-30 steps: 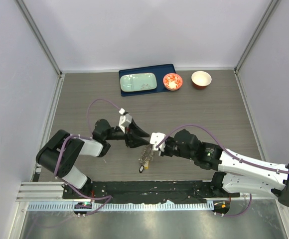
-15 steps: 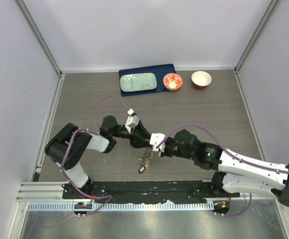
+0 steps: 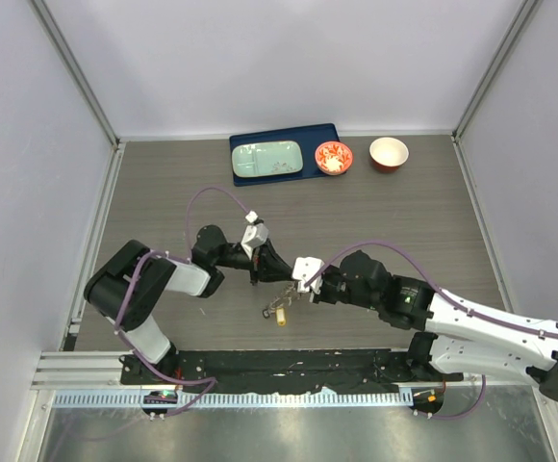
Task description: Put the keys on the keyring
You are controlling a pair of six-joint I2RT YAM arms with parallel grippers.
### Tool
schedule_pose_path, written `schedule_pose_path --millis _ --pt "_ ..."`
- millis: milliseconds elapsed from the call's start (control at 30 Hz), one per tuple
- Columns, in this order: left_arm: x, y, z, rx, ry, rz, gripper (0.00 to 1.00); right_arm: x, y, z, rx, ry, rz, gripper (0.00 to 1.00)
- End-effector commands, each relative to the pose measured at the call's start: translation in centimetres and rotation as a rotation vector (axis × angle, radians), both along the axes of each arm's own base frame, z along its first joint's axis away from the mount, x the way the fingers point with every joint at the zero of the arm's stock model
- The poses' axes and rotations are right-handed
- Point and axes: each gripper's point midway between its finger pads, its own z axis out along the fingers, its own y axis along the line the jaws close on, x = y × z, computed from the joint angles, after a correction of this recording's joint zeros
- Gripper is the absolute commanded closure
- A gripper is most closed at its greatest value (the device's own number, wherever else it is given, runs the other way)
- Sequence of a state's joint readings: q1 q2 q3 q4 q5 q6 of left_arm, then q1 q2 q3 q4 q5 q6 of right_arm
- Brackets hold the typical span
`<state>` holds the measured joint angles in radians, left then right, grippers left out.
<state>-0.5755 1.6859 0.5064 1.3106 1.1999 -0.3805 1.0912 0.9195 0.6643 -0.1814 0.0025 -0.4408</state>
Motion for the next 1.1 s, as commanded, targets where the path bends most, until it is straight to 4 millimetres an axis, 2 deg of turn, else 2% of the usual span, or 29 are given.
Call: schedule_pose_path --millis 0,167,433,600,700,733,833,933,1067 --pt "0.4 0.6 5.0 -0.168 -0.194 0.101 1.00 0.1 -0.3 2.4 0.075 -0.026 -0.040 0.99" --pt "0.3 1.2 5.9 -0.185 -0.172 0.165 1.00 -0.1 -0.6 2.2 0.077 -0.016 -0.046 0.99" --pt "1.7 2.1 7.8 -0.215 -0.117 0.328 1.00 -0.8 0.5 0.3 0.081 0.030 -0.014 0.99" --pt "1.2 2.1 7.8 -0.210 -0.122 0.334 1.00 -1.1 1.7 0.2 0.128 0.036 0.020 0.99" --pt "1.0 2.1 6.7 -0.172 -0.132 0.329 0.99 -0.7 1.7 0.2 0.124 0.022 0.006 0.99" --pt "1.2 2.1 5.8 -0.139 -0.162 0.334 0.87 -0.4 1.5 0.4 0.125 0.009 -0.014 0.99" --pt "1.3 2.2 4.7 -0.095 -0.203 0.331 0.65 0.5 0.4 1.3 0.135 -0.030 -0.077 0.99" --pt "1.2 2.3 4.8 -0.096 -0.219 0.325 0.52 1.4 -0.3 2.4 0.139 -0.068 -0.125 0.99" --pt "1.4 2.9 4.6 -0.098 -0.245 0.377 0.45 2.0 0.3 3.2 0.139 -0.105 -0.124 0.99"
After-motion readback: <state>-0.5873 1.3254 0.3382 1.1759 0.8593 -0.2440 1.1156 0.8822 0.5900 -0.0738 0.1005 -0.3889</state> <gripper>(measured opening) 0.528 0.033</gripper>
